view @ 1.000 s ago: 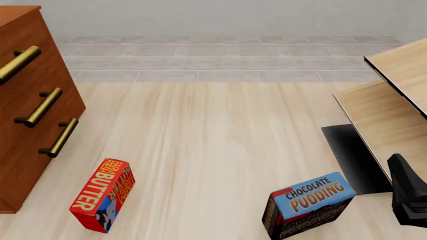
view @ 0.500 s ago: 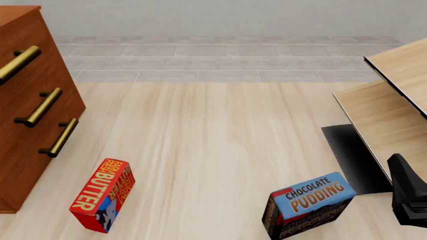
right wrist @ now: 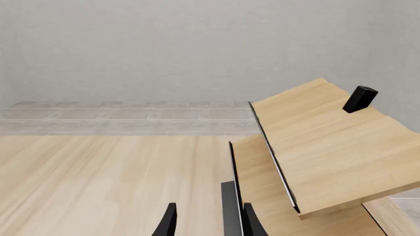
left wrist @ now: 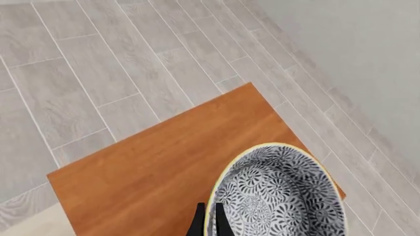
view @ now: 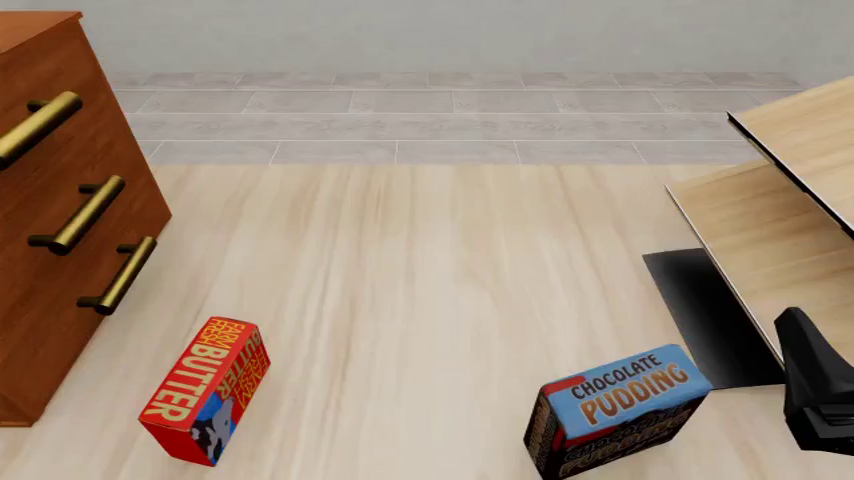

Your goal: Close the top drawer of the cabinet and put the bowl on top of it.

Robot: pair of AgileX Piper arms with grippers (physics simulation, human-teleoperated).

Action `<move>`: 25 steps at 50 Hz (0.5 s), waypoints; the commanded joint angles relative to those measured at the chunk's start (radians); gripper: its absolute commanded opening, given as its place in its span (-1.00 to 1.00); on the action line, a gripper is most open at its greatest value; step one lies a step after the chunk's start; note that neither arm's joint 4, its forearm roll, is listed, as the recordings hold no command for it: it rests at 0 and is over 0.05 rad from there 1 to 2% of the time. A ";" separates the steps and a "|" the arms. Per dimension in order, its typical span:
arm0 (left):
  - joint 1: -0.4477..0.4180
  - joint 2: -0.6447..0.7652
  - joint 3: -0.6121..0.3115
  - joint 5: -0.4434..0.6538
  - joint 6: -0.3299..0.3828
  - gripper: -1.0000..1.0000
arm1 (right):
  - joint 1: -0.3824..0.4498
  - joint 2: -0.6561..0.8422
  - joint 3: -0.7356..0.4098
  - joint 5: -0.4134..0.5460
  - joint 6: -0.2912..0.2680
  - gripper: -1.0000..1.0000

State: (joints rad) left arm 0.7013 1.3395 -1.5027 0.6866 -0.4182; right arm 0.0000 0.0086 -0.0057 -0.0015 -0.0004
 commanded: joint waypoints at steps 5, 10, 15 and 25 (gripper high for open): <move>0.017 0.046 0.041 -0.045 0.028 -1.00 | 0.000 -0.002 0.001 0.000 0.000 1.00; 0.018 0.059 0.034 -0.046 0.033 -1.00 | 0.000 -0.001 0.001 0.000 0.000 1.00; 0.018 0.061 0.023 -0.036 0.038 1.00 | 0.000 -0.001 0.001 0.000 0.000 1.00; 0.018 0.049 -0.017 -0.005 0.033 1.00 | 0.000 -0.001 0.001 0.000 0.000 1.00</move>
State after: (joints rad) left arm 0.7179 1.3858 -1.5008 0.6626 -0.3852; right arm 0.0001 0.0086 -0.0057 -0.0015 -0.0004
